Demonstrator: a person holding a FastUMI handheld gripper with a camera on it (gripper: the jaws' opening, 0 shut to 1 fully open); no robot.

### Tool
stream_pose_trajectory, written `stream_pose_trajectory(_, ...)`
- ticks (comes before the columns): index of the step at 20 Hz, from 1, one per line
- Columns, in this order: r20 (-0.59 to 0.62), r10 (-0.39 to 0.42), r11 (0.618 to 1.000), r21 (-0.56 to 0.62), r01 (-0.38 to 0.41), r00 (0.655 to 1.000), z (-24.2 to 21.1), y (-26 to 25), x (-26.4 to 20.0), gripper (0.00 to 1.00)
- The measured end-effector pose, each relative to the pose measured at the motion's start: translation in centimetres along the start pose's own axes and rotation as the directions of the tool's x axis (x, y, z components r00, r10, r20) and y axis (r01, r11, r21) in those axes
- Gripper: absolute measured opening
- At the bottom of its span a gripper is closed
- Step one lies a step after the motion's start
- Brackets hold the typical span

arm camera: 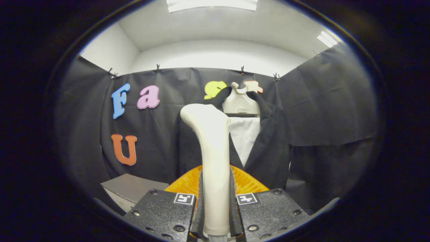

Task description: Iron the clothes twice with a garment steamer, once on the left side and once on the right side.

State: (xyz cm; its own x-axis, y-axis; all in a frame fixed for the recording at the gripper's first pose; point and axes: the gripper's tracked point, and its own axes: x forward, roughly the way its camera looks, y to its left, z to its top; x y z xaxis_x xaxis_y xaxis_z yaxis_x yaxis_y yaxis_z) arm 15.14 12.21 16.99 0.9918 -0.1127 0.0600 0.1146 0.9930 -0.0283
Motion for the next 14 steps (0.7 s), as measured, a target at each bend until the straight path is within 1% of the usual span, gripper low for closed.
stream_pose_trajectory(5,-0.028,0.013,1.0,0.0,-0.013,1.0,-1.6,-1.2,0.9,0.32)
stream_pose_trajectory(14,-0.165,0.037,0.999,-0.032,-0.043,0.986,-7.1,-3.8,0.5,0.32)
